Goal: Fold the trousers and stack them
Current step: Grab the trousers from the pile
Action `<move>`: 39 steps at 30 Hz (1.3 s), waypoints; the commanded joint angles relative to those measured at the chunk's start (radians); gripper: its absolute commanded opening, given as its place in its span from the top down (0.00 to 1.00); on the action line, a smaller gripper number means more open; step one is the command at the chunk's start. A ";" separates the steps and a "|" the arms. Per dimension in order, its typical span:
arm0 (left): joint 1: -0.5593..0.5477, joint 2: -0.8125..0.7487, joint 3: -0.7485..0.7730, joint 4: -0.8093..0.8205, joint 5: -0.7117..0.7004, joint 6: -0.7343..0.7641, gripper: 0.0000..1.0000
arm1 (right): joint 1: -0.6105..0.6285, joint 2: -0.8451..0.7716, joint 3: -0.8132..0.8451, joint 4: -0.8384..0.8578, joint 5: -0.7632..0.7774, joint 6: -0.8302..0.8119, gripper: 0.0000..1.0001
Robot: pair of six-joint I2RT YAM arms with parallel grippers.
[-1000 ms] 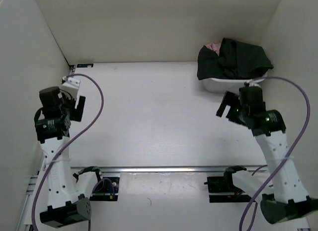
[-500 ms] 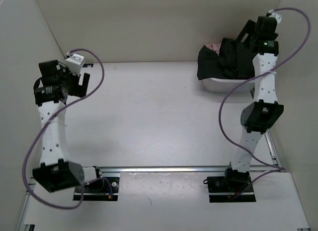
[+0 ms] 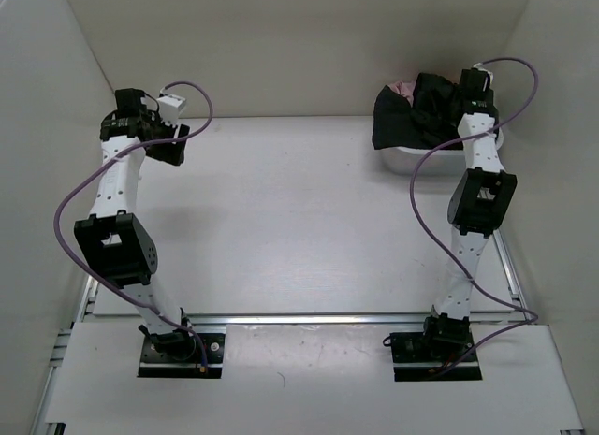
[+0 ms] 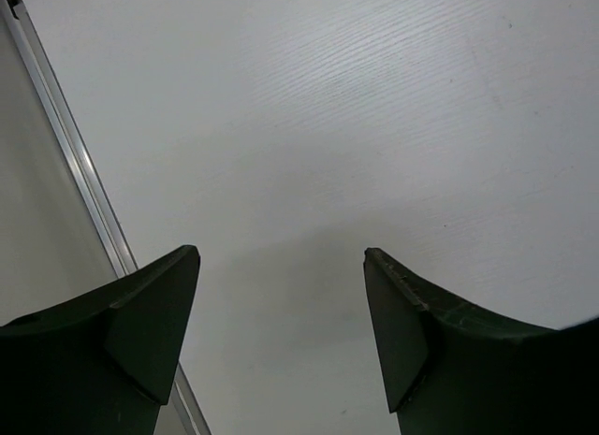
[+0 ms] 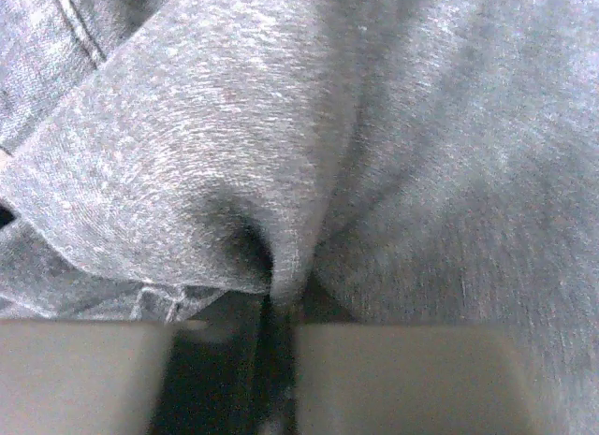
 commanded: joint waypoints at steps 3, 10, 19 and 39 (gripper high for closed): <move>-0.003 -0.115 0.010 -0.005 -0.016 -0.005 0.19 | 0.031 -0.238 -0.067 0.050 0.094 -0.026 1.00; -0.003 -0.291 -0.147 -0.005 -0.007 -0.037 0.19 | 0.145 -0.551 -0.067 0.001 0.188 -0.177 1.00; -0.003 -0.595 -0.302 -0.005 -0.006 -0.068 0.15 | 0.505 -1.019 -0.157 -0.021 0.024 -0.251 1.00; 0.036 -0.601 -0.303 0.063 -0.249 -0.100 0.05 | 0.972 -0.274 0.142 -0.421 -0.510 -0.138 0.69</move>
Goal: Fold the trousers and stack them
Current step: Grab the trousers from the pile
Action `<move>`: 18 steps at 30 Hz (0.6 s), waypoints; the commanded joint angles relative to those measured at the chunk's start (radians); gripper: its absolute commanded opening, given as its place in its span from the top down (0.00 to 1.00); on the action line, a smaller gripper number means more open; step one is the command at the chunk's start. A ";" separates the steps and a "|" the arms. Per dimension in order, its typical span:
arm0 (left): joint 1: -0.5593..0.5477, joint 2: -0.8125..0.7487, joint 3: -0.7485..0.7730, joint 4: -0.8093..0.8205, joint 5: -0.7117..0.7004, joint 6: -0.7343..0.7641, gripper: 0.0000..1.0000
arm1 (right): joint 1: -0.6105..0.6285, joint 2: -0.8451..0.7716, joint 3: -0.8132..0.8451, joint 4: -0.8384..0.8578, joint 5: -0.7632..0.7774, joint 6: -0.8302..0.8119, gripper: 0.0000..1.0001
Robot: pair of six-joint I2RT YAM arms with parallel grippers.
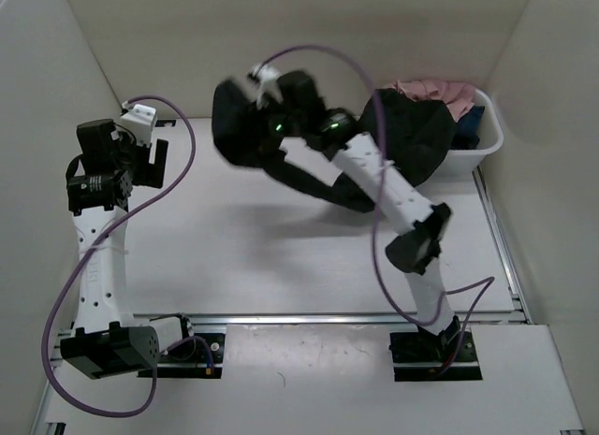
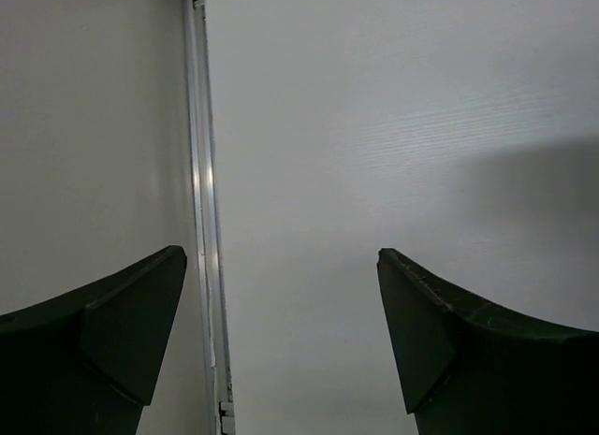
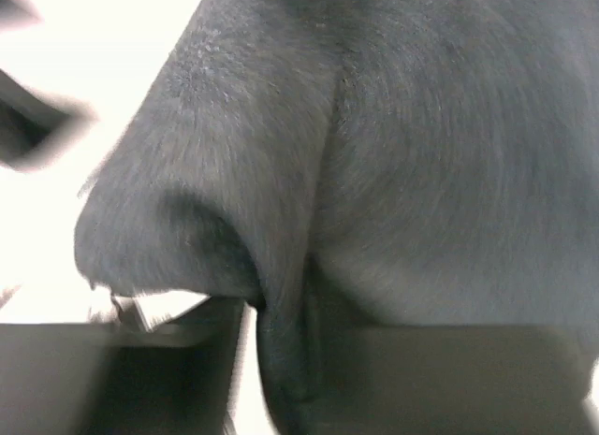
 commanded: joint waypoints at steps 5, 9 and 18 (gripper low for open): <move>0.015 -0.024 -0.078 0.048 -0.110 -0.001 0.02 | 0.017 -0.183 -0.432 -0.205 -0.083 -0.095 0.01; -0.011 -0.012 -0.164 0.048 0.003 0.075 0.06 | -0.165 -0.447 -0.830 0.064 -0.029 0.081 0.01; -0.222 0.250 -0.336 0.048 0.025 0.134 0.12 | -0.571 -0.713 -1.328 0.126 0.156 0.315 0.03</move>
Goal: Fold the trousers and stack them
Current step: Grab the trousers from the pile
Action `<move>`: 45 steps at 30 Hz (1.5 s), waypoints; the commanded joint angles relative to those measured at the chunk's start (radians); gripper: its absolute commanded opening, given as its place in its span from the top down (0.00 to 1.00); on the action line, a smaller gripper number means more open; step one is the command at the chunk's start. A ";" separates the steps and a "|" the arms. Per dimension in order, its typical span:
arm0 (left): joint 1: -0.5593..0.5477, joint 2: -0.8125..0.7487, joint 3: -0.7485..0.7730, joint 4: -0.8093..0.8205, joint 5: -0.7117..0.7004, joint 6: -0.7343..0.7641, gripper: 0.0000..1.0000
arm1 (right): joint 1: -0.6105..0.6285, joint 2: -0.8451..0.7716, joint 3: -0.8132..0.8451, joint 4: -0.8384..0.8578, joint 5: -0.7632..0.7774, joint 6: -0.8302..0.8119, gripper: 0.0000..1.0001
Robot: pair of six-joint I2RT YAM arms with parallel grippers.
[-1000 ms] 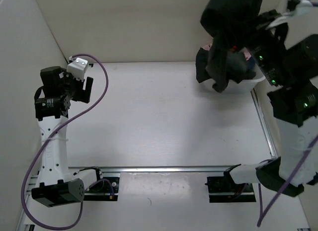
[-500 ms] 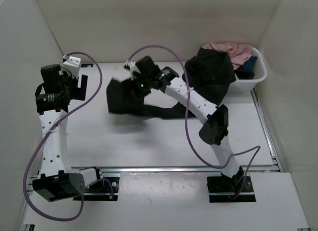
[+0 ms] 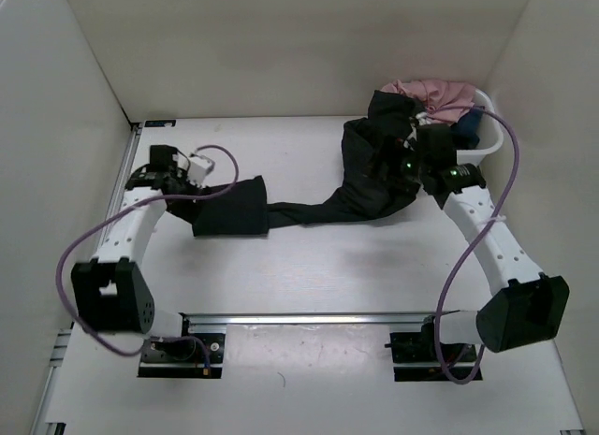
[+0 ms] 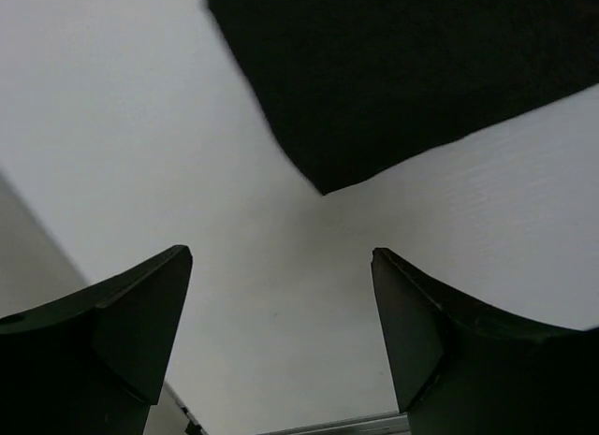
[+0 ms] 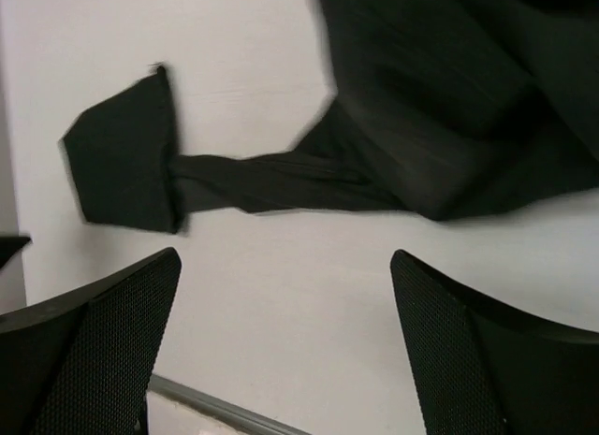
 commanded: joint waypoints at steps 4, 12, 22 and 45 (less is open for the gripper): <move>-0.168 0.115 -0.052 0.096 0.094 0.008 0.02 | -0.144 0.045 -0.217 0.199 -0.004 0.057 0.01; -0.320 0.297 -0.119 0.235 -0.039 0.001 0.04 | -0.183 0.220 -0.260 0.351 0.091 0.103 0.01; -0.343 0.348 -0.167 0.266 -0.074 -0.044 0.86 | -0.183 0.353 -0.196 0.273 0.166 0.147 0.16; 0.184 -0.331 0.115 -0.030 -0.131 0.008 0.86 | 0.627 0.054 0.744 -0.418 0.795 -0.174 1.00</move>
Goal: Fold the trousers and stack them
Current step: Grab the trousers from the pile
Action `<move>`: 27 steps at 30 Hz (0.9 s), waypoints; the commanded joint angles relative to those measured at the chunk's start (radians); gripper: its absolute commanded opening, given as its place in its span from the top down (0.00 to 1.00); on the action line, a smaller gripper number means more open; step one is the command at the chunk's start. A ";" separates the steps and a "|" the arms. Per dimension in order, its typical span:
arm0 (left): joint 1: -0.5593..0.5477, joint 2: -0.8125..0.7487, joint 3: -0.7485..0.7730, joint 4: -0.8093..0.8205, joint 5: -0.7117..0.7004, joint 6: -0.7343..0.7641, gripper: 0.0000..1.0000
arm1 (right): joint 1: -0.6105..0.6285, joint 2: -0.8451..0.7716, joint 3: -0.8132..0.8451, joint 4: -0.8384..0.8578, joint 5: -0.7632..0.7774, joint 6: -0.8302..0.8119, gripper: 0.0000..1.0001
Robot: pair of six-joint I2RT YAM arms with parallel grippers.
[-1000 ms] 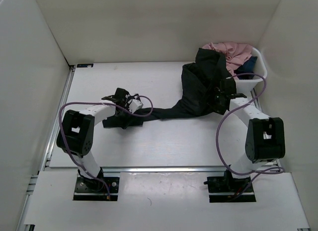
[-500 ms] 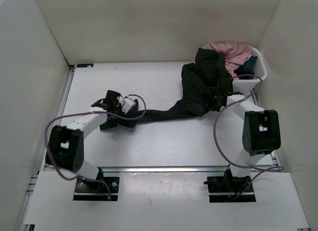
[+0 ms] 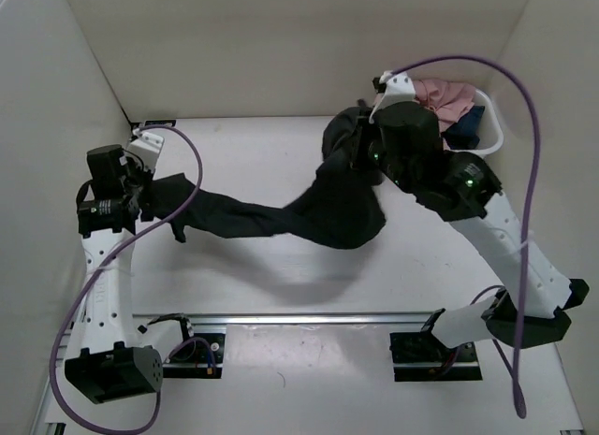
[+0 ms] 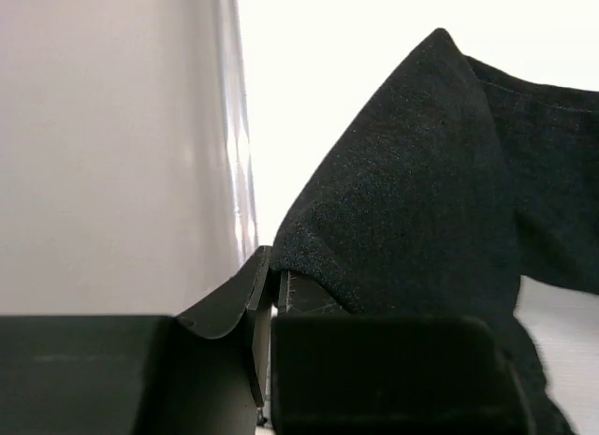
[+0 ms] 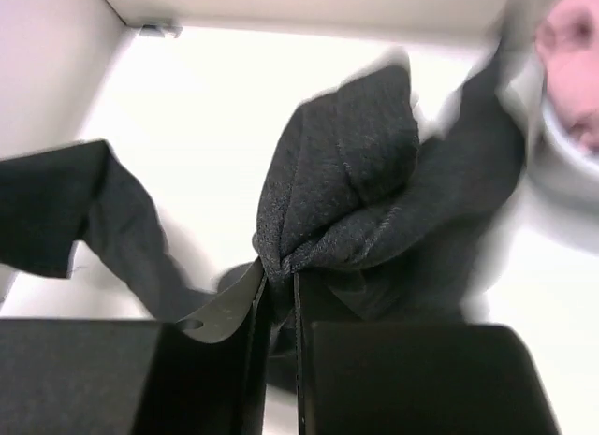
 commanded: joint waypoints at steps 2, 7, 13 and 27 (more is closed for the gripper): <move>0.051 -0.010 0.066 -0.054 -0.087 -0.011 0.86 | 0.130 0.143 0.324 -0.123 0.195 -0.124 1.00; 0.051 -0.019 0.042 -0.054 -0.110 -0.043 0.86 | 0.106 0.278 0.383 -0.062 0.137 -0.247 1.00; 0.051 -0.038 0.010 -0.045 -0.110 -0.064 0.86 | -0.213 0.639 0.484 -0.172 -0.297 -0.156 1.00; 0.051 -0.047 -0.030 -0.036 -0.096 -0.086 0.86 | -0.270 0.350 -0.163 0.007 -0.419 -0.188 0.01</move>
